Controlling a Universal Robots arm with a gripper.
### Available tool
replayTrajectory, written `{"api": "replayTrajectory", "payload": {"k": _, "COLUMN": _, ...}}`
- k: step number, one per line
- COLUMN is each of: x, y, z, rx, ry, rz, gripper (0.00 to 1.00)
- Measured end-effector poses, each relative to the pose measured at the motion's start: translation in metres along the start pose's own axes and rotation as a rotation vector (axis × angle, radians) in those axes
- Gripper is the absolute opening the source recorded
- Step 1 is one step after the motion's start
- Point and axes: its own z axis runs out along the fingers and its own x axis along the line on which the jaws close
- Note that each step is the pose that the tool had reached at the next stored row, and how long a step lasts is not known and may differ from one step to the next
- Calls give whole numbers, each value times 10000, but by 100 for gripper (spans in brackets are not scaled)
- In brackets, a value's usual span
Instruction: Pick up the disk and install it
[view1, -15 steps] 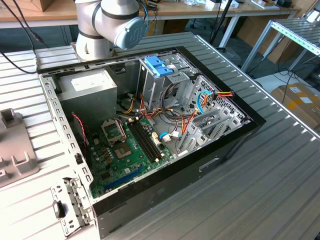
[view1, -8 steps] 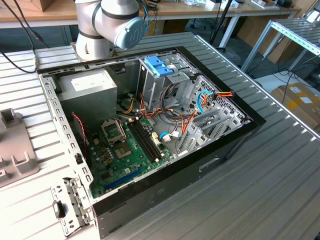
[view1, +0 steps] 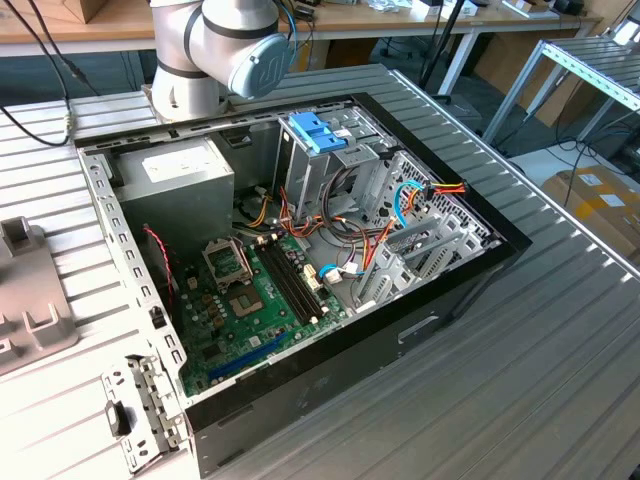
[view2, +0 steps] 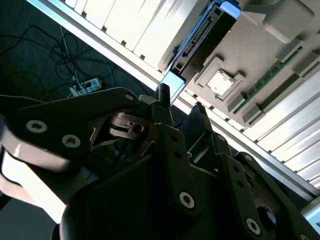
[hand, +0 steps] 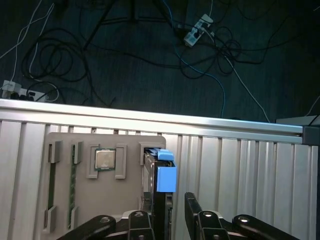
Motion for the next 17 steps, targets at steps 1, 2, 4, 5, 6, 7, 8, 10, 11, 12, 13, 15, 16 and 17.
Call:
{"api": "replayTrajectory", "payload": {"k": 1, "x": -1, "y": 1, "z": -13, "rx": 1, "ry": 0, "rz": 0, "gripper": 38}}
{"api": "replayTrajectory", "payload": {"k": 2, "x": -3, "y": 2, "z": -26, "rx": 1, "ry": -1, "rz": 0, "gripper": 38}}
{"api": "replayTrajectory", "payload": {"k": 4, "x": -5, "y": 3, "z": -53, "rx": 1, "ry": -1, "rz": -1, "gripper": 38}}
{"api": "replayTrajectory", "payload": {"k": 5, "x": -6, "y": 4, "z": -63, "rx": 1, "ry": -1, "rz": 0, "gripper": 38}}
{"api": "replayTrajectory", "payload": {"k": 6, "x": -7, "y": 4, "z": -69, "rx": 1, "ry": -1, "rz": -1, "gripper": 38}}
{"api": "replayTrajectory", "payload": {"k": 7, "x": -8, "y": 5, "z": -83, "rx": 1, "ry": -2, "rz": -1, "gripper": 38}}
{"api": "replayTrajectory", "payload": {"k": 8, "x": -9, "y": 6, "z": -89, "rx": 1, "ry": -2, "rz": 0, "gripper": 38}}
{"api": "replayTrajectory", "payload": {"k": 10, "x": -11, "y": 7, "z": -107, "rx": 1, "ry": -2, "rz": -1, "gripper": 38}}
{"api": "replayTrajectory", "payload": {"k": 11, "x": -12, "y": 7, "z": -115, "rx": 1, "ry": -3, "rz": -1, "gripper": 38}}
{"api": "replayTrajectory", "payload": {"k": 12, "x": -13, "y": 8, "z": -122, "rx": 1, "ry": -4, "rz": 0, "gripper": 38}}
{"api": "replayTrajectory", "payload": {"k": 13, "x": -13, "y": 8, "z": -128, "rx": 1, "ry": -4, "rz": 0, "gripper": 38}}
{"api": "replayTrajectory", "payload": {"k": 15, "x": -15, "y": 9, "z": -142, "rx": 1, "ry": -5, "rz": -1, "gripper": 38}}
{"api": "replayTrajectory", "payload": {"k": 16, "x": -16, "y": 10, "z": -153, "rx": 1, "ry": -6, "rz": 0, "gripper": 38}}
{"api": "replayTrajectory", "payload": {"k": 17, "x": -17, "y": 11, "z": -161, "rx": 2, "ry": -8, "rz": -1, "gripper": 38}}
